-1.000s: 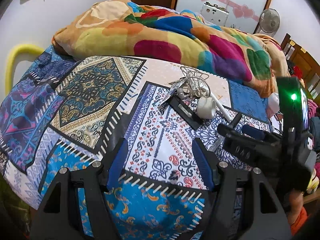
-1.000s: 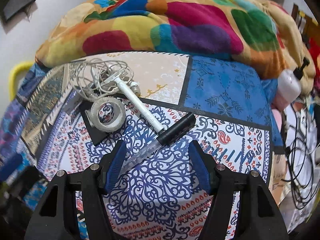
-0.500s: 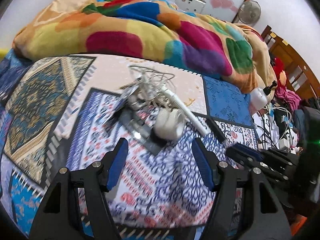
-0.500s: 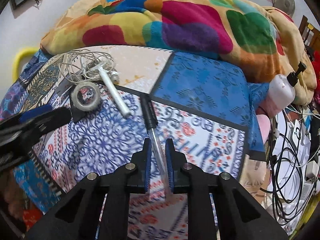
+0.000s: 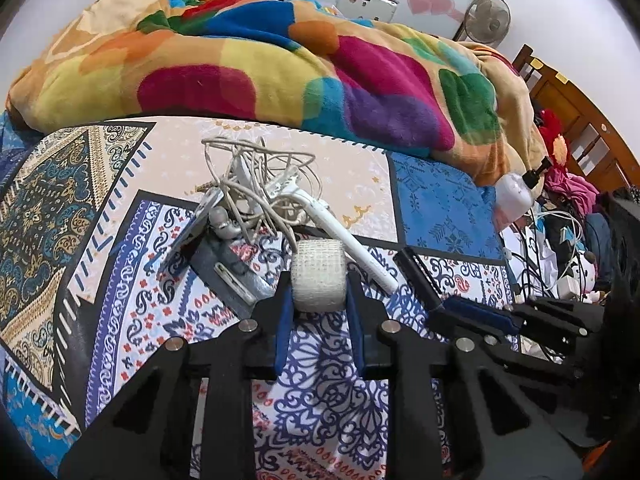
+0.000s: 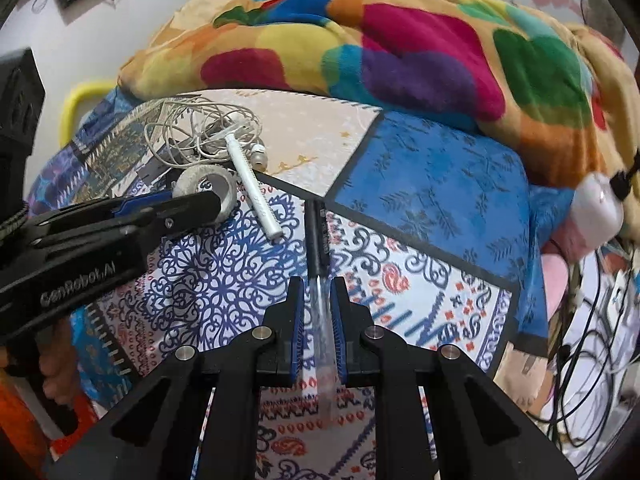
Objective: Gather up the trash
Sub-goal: 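Grasp the white tape roll with the left tool while the right tool grasps the black pen, then lift the tape roll and pen and carry both over the white bin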
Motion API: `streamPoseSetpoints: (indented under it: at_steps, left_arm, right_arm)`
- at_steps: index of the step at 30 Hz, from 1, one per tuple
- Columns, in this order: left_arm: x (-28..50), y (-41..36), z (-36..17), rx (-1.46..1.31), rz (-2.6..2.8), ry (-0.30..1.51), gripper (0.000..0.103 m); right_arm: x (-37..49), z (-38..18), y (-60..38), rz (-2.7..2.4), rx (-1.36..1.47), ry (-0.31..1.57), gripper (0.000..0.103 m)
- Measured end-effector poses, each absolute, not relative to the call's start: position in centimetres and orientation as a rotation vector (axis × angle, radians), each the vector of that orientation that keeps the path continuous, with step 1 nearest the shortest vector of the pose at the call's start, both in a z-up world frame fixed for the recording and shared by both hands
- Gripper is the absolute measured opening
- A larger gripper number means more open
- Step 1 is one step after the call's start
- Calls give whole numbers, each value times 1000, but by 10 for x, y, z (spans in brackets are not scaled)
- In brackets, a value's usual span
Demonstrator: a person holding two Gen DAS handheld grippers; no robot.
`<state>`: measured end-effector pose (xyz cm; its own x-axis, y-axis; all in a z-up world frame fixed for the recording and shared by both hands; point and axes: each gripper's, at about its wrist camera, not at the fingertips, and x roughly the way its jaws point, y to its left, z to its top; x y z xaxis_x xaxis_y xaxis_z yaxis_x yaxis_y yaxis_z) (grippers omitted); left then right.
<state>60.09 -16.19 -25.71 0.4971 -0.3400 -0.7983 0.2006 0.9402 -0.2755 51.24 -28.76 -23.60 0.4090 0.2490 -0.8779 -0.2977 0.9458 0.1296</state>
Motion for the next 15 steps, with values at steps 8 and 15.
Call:
streamPoseSetpoints:
  at_steps: [8, 15]
  left_arm:
    - [570, -164, -248, -107, -281, 1005, 24]
    - [546, -159, -223, -112, -277, 985, 24]
  right_arm:
    - [520, -240, -282, 269, -1, 1086, 9]
    - [508, -232, -292, 261, 55, 1102, 9]
